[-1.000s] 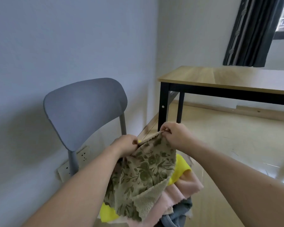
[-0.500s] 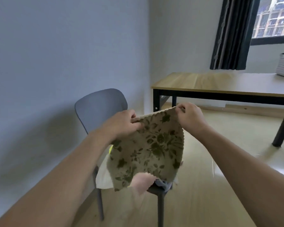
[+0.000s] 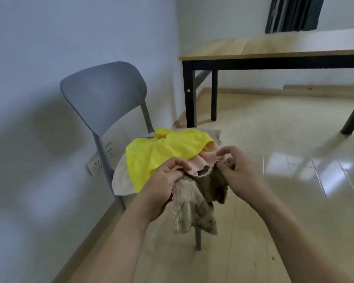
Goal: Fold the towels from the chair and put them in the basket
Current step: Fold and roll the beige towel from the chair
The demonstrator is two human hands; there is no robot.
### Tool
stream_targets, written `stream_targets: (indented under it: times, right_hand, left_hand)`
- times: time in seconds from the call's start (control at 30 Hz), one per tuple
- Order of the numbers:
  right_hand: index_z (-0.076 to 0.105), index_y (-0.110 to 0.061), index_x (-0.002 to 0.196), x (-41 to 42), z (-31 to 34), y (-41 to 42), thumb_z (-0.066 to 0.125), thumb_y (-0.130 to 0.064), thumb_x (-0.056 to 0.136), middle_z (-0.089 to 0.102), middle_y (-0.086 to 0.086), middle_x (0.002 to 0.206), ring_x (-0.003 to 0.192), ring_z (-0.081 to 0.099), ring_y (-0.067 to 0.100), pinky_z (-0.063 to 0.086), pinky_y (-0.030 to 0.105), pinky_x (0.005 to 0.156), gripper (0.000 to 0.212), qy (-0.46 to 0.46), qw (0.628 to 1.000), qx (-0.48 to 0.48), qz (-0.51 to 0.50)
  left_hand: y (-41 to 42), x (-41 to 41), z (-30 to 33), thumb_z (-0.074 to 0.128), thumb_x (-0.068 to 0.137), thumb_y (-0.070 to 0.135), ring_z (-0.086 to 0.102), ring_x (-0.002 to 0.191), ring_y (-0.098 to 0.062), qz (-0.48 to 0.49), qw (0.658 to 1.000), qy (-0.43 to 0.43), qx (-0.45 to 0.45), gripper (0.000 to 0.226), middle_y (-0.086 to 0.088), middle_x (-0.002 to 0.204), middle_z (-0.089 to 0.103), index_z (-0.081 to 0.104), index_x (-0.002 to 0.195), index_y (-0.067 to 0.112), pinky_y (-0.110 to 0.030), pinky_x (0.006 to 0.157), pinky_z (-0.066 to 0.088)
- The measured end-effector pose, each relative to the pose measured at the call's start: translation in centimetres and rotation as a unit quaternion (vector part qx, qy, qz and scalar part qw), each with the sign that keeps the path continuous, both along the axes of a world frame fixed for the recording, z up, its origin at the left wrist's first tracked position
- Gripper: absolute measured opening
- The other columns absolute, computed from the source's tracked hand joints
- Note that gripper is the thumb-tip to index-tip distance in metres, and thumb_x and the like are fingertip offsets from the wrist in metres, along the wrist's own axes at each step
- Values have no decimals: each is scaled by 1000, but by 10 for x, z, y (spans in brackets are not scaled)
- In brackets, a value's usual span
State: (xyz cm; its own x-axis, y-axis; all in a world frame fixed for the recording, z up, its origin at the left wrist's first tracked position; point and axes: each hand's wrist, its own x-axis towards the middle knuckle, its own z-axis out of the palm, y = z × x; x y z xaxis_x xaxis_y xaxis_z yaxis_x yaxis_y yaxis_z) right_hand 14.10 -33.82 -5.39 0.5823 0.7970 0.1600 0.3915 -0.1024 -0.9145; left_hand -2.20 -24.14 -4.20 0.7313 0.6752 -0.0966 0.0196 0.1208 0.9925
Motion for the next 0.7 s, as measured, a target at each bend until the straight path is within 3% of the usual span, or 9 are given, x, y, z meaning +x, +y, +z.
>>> stream_targets:
  times: [0.07, 0.17, 0.23, 0.33, 0.43, 0.53, 0.6, 0.7]
  right_hand:
    - [48, -30, 91, 4, -5, 0, 47, -12, 97, 48, -1, 66, 53, 42, 10, 35, 23, 51, 19, 6, 1000, 6, 9]
    - [45, -27, 88, 11, -6, -4, 41, -3, 96, 49, 3, 73, 57, 42, 11, 37, 21, 51, 25, 2, 1000, 16, 6]
    - [43, -23, 84, 13, -7, -8, 36, 9, 89, 45, 4, 73, 57, 39, 11, 35, 18, 48, 33, 14, 999, 37, 9]
    - [45, -15, 77, 11, -4, -11, 36, 15, 82, 45, 10, 72, 60, 38, 16, 34, 24, 52, 32, 37, 994, 103, 0]
    - [53, -19, 65, 7, -5, -12, 42, 14, 81, 49, 0, 62, 60, 42, 15, 36, 26, 56, 38, 17, 992, 127, 15]
    - [60, -22, 60, 1, -10, -16, 44, 15, 81, 57, -5, 63, 62, 50, 12, 42, 25, 61, 45, -14, 994, 100, 34]
    - [63, -24, 65, -1, -15, -17, 45, 13, 85, 62, 0, 76, 67, 53, 6, 45, 21, 65, 46, -37, 996, 75, 26]
    - [65, -29, 78, -5, -16, -21, 45, 11, 87, 61, -6, 92, 79, 54, 2, 45, 14, 71, 45, -65, 995, 68, 41]
  left_hand:
    - [9, 1, -10, 38, 93, -1, 43, 62, -25, 38, 999, 34, 17, 38, -11, 70, 51, 65, 72, 17, -29, 54, 33]
    - [17, -1, -10, 35, 93, -4, 47, 50, -15, 55, 998, -6, 0, 37, -6, 65, 55, 62, 77, 16, -21, 42, 39]
    - [16, -4, -8, 35, 95, -4, 48, 48, -14, 48, 997, -56, -8, 40, -4, 61, 54, 59, 76, 21, -22, 42, 40]
    - [13, -3, -3, 35, 94, -7, 47, 49, -14, 42, 993, -108, -2, 42, -2, 62, 50, 55, 68, 18, -25, 44, 38]
    - [8, -3, -2, 28, 80, -19, 54, 58, -20, 18, 994, -109, 15, 48, -10, 69, 55, 61, 65, 12, -29, 49, 46]
    - [1, -2, -7, 32, 77, -18, 59, 73, -23, 40, 991, -37, 119, 52, -12, 84, 64, 68, 82, 19, -28, 60, 53]
    - [-2, -3, -13, 42, 86, -13, 54, 64, -19, 75, 969, 26, 232, 46, -2, 72, 64, 66, 93, 26, -23, 56, 48]
    - [-3, -4, -20, 56, 89, 3, 56, 59, -31, 116, 919, 76, 368, 30, 0, 66, 67, 66, 91, 32, -38, 56, 50]
